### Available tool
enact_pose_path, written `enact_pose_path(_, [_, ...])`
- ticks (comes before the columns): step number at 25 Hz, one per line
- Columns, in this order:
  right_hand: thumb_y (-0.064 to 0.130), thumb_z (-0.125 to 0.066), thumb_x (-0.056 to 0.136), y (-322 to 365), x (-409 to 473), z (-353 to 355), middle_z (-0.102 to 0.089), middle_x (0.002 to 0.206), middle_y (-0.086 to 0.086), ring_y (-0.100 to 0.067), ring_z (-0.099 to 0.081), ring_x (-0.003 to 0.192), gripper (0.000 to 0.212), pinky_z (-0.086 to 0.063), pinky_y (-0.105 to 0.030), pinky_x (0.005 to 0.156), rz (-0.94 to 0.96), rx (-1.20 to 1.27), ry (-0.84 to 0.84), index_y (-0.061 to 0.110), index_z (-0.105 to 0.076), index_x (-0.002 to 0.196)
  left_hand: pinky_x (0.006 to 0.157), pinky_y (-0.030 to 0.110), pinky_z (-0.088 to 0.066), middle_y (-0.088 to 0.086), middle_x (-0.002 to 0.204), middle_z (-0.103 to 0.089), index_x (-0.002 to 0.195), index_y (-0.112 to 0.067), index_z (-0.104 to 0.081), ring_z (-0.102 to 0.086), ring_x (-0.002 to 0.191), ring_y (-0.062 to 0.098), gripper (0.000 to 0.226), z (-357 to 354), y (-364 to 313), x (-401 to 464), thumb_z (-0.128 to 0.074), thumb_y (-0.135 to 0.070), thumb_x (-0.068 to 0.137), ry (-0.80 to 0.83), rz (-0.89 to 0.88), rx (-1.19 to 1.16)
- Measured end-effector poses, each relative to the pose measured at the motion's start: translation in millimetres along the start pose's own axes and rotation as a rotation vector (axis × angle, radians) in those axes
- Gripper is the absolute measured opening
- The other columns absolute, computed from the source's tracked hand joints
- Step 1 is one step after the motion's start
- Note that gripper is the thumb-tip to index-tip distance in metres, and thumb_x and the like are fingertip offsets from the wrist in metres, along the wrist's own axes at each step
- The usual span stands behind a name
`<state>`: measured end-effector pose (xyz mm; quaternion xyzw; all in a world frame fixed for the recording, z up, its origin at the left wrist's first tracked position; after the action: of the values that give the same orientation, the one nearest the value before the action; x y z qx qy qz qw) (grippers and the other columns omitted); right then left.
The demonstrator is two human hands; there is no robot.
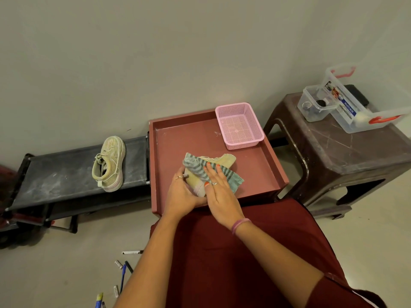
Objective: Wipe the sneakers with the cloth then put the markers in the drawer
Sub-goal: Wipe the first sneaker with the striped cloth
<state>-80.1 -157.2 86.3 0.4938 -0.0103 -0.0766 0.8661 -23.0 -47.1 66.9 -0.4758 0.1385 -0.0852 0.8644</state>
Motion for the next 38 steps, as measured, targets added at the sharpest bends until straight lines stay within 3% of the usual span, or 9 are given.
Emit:
enact_pose_path(7, [0.026, -0.027, 0.099, -66, 53, 32, -0.013, 0.158, 0.011, -0.004, 0.004, 0.145, 0.050, -0.006, -0.039, 0.120, -0.220, 0.009, -0.016, 0.019, -0.029, 0.148, 0.089, 0.014, -0.033, -0.010, 0.123, -0.043, 0.137, -0.017, -0.038, -0.042, 0.110, 0.003, 0.108, -4, -14, -5, -0.095, -0.028, 0.045, -0.044, -0.034, 0.087])
enact_pose_path(12, [0.020, -0.029, 0.100, -26, 30, 25, -0.013, 0.156, 0.015, 0.002, 0.005, 0.142, 0.050, -0.001, -0.025, 0.117, -0.158, 0.108, 0.008, 0.022, -0.027, 0.149, 0.088, 0.020, -0.037, -0.008, 0.121, -0.045, 0.135, -0.015, -0.039, -0.046, 0.109, 0.007, 0.105, -3, -16, 2, -0.094, -0.027, 0.046, -0.052, -0.019, 0.132])
enact_pose_path(15, [0.020, -0.030, 0.100, 17, -10, 5, -0.002, 0.146, 0.032, 0.008, 0.012, 0.137, 0.050, 0.004, -0.022, 0.116, 0.053, -0.082, 0.070, 0.025, -0.021, 0.149, 0.076, 0.022, -0.044, -0.008, 0.105, -0.057, 0.116, -0.015, -0.053, -0.058, 0.097, 0.011, 0.060, 0, -16, 4, -0.084, -0.019, 0.065, -0.073, 0.003, 0.063])
enact_pose_path(17, [0.026, -0.026, 0.098, 28, -22, -9, -0.004, 0.154, 0.021, 0.001, 0.015, 0.141, 0.052, 0.007, -0.027, 0.117, 0.215, -0.386, 0.070, 0.022, -0.021, 0.149, 0.077, 0.021, -0.050, -0.014, 0.094, -0.059, 0.104, -0.018, -0.057, -0.060, 0.086, 0.003, 0.027, -1, -14, 0, -0.072, -0.013, 0.081, -0.084, 0.009, -0.013])
enact_pose_path(21, [0.031, -0.021, 0.095, 16, -15, -7, -0.007, 0.158, 0.013, -0.002, 0.012, 0.143, 0.056, 0.004, -0.031, 0.118, 0.248, -0.551, 0.055, 0.022, -0.022, 0.150, 0.069, 0.001, -0.041, -0.024, 0.092, -0.059, 0.092, -0.034, -0.056, -0.059, 0.081, -0.012, 0.024, -3, -19, -4, -0.070, -0.022, 0.078, -0.107, -0.034, -0.112])
enact_pose_path(24, [0.031, -0.020, 0.096, 18, -7, -2, -0.009, 0.158, 0.014, -0.002, 0.008, 0.144, 0.054, 0.003, -0.030, 0.119, 0.233, -0.506, 0.034, 0.022, -0.022, 0.149, 0.070, 0.012, -0.046, -0.010, 0.098, -0.066, 0.104, -0.027, -0.060, -0.065, 0.092, 0.006, 0.036, -3, -15, 1, -0.076, -0.023, 0.072, -0.127, -0.012, -0.093])
enact_pose_path(28, [0.023, -0.024, 0.100, -26, 33, 19, -0.015, 0.158, 0.004, -0.011, -0.004, 0.146, 0.050, -0.001, -0.026, 0.118, -0.032, -0.286, 0.078, 0.014, -0.024, 0.149, 0.087, 0.020, -0.042, -0.009, 0.121, -0.049, 0.133, -0.024, -0.041, -0.051, 0.107, 0.006, 0.103, -10, -8, -4, -0.093, -0.030, 0.044, -0.029, -0.053, 0.071])
enact_pose_path(34, [0.025, -0.023, 0.099, -65, 72, 24, -0.015, 0.159, 0.002, -0.019, -0.004, 0.147, 0.050, -0.001, -0.043, 0.119, -0.251, -0.305, 0.114, 0.015, -0.030, 0.148, 0.107, 0.037, -0.035, -0.012, 0.119, -0.042, 0.138, -0.023, -0.034, -0.042, 0.114, 0.011, 0.112, -11, -13, 4, -0.092, -0.033, 0.043, 0.019, -0.133, 0.203])
enact_pose_path(38, [0.024, -0.024, 0.100, -11, 24, -5, -0.009, 0.157, 0.015, -0.007, 0.008, 0.145, 0.051, 0.008, -0.034, 0.118, -0.041, -0.173, 0.136, 0.026, -0.017, 0.151, 0.103, 0.031, -0.037, -0.014, 0.122, -0.043, 0.137, -0.020, -0.036, -0.045, 0.117, 0.010, 0.109, -10, -3, 10, -0.091, -0.033, 0.044, 0.060, -0.134, 0.208])
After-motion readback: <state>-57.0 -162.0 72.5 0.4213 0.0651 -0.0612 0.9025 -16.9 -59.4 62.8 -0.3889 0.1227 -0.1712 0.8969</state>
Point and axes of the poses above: each hand's wrist, its own x-axis towards the middle knuckle, its own z-axis out of the back of the hand, y = z × x, the point moved 10 cm from there along x, towards the middle knuckle
